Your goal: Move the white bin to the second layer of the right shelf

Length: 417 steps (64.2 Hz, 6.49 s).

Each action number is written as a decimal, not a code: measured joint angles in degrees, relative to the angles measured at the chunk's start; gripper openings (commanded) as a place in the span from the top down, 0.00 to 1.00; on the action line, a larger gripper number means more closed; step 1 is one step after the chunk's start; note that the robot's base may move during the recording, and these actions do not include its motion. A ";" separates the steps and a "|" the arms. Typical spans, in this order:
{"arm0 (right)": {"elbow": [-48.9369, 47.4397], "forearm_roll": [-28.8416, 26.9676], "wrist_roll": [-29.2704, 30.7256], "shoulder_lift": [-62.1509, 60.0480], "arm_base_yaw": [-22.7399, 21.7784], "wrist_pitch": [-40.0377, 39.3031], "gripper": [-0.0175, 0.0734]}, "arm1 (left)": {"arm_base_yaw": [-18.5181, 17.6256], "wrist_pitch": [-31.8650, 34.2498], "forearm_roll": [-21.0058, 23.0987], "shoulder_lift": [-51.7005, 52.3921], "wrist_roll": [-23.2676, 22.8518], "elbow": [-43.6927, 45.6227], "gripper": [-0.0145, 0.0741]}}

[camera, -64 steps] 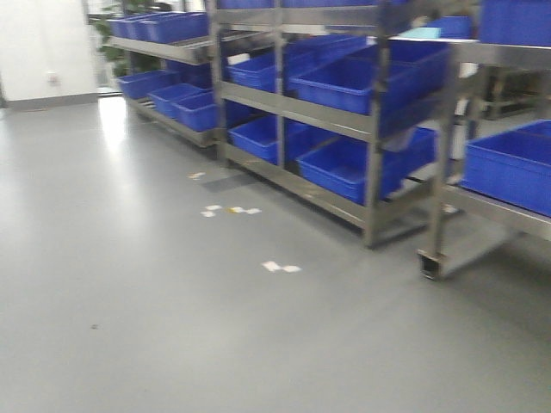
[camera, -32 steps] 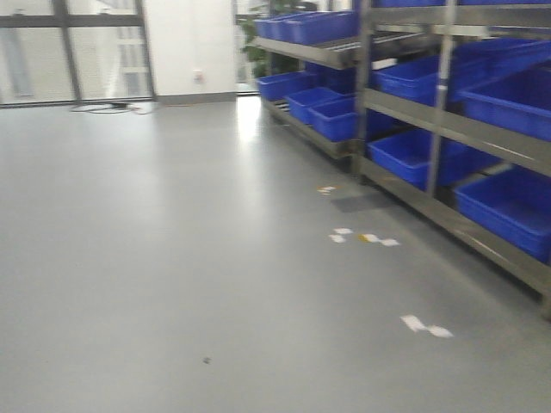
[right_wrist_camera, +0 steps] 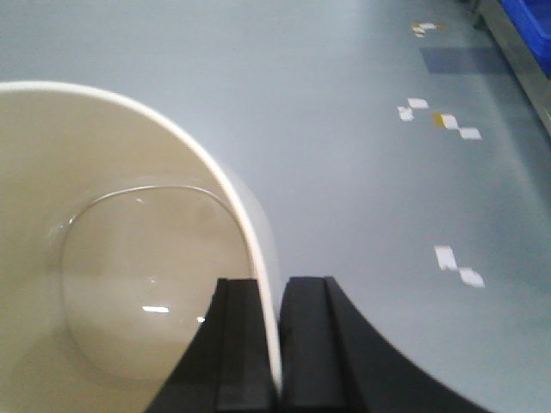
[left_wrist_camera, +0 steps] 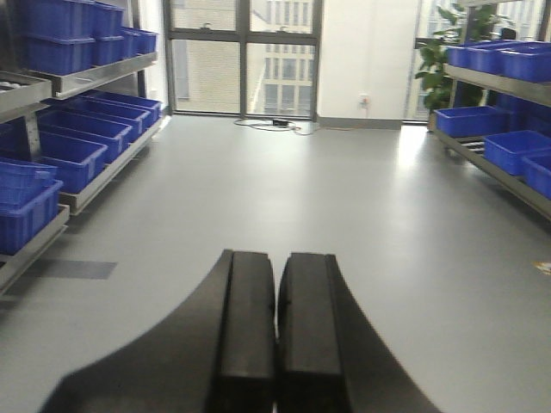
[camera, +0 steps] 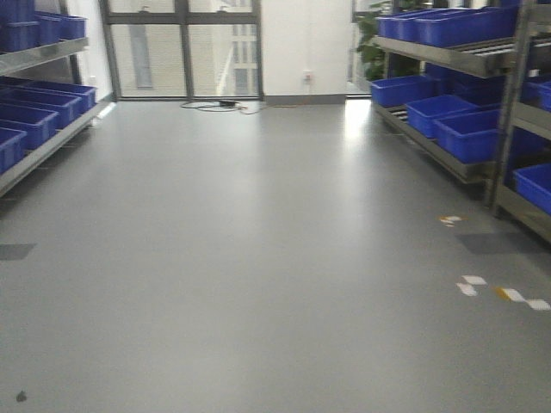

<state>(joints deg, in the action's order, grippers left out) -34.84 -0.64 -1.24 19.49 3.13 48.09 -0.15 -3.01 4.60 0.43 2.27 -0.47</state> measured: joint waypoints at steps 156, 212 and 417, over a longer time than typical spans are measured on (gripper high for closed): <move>0.00 -0.12 0.00 0.00 -0.09 0.00 0.75 | 0.00 0.00 0.00 0.00 0.00 0.00 0.74; 0.00 -0.12 0.00 0.00 -0.09 0.00 0.75 | 0.00 0.00 0.00 0.00 0.00 0.00 0.74; 0.00 -0.13 0.00 0.00 -0.09 0.00 0.75 | 0.00 0.00 0.00 0.00 0.00 0.00 0.74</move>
<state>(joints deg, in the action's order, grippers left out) -34.84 -0.77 -1.24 19.49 3.04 48.09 -0.15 -3.01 4.60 0.43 2.27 -0.47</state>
